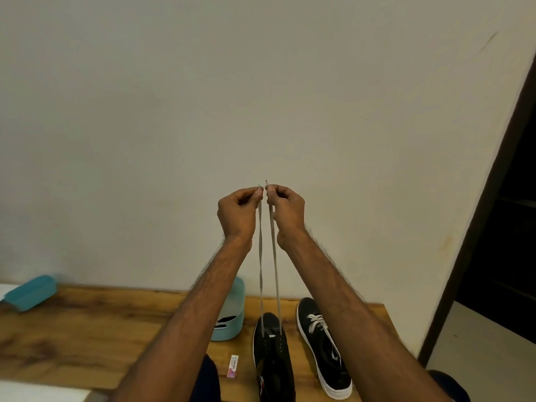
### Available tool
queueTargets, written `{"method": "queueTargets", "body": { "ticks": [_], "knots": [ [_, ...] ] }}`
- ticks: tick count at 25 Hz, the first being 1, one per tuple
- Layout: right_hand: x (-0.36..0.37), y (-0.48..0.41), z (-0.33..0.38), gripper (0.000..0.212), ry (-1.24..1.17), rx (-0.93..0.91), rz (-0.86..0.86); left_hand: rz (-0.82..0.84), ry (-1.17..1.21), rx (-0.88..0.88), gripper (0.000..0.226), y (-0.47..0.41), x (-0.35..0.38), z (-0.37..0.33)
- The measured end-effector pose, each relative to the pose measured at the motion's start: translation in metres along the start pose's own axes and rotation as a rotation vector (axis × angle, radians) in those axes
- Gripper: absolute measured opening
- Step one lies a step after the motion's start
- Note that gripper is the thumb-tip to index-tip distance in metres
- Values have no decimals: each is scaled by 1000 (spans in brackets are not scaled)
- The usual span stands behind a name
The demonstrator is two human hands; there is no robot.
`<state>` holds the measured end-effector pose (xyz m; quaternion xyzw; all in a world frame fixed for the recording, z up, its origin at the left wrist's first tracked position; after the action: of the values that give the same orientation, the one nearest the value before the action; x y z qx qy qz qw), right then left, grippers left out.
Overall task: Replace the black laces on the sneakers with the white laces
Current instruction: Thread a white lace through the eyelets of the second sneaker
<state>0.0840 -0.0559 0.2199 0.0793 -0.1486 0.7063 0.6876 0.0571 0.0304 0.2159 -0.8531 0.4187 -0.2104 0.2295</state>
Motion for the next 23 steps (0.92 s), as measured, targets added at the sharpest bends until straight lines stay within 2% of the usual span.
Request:
{"method": "queueTargets", "body": {
  "ticks": [17,23],
  "knots": [
    [7,4,-8,11,17,29,31,-6,11,32,15,-12,-8,-3],
    [-2,5,-9,12,36,31,46,37,-103,40,11,-14,-19,5]
  ]
}}
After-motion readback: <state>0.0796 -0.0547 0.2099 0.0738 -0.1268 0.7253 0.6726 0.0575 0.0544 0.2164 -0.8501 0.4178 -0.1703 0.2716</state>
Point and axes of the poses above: each hand's wrist, its own y-axis away from the middle knuckle, its own x-axis out of the palm, z = x × y, the point moved 1 cm from there along -y, towards the middle knuckle, and after that the axes turned 9 degrees about x, right-handed, at the moved point
